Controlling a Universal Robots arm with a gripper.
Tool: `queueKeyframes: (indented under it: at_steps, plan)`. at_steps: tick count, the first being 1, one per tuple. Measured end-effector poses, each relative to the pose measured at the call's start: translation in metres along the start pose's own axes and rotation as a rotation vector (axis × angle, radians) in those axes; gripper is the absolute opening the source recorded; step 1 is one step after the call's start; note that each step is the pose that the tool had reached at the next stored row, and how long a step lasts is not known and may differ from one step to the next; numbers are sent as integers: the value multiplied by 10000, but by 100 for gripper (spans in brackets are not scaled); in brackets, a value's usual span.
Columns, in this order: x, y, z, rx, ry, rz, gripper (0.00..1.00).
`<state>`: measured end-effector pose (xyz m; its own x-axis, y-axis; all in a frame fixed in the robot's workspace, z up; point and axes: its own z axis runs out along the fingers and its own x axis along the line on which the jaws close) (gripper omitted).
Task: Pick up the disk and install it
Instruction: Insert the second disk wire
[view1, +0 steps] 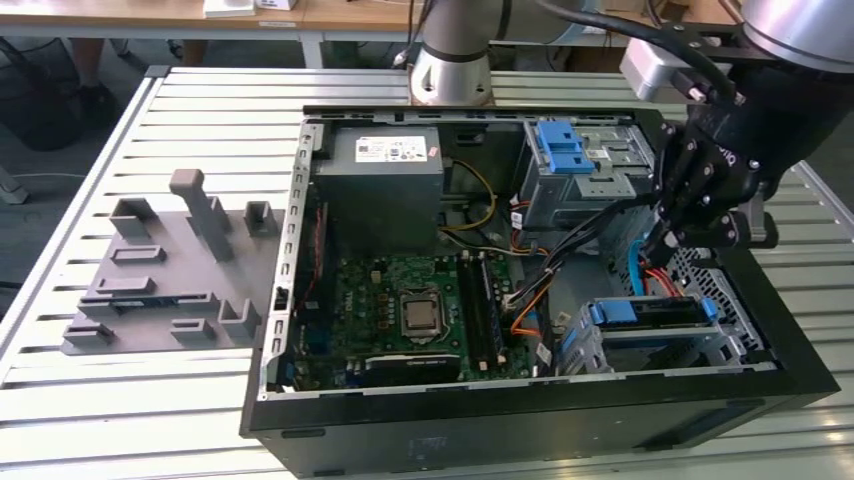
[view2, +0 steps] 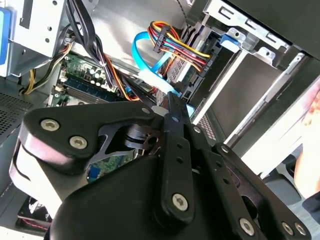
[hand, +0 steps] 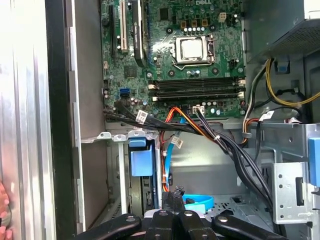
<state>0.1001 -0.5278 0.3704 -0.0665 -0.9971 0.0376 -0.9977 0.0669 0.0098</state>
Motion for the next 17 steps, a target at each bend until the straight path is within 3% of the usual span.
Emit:
queueKeyframes:
  at_steps: [6,13,17]
  plan:
    - [0,0,5,0,1,0,11]
    - [-1,1,-82,0,1,1,11]
    - [-2,1,-86,1,22,0,11]
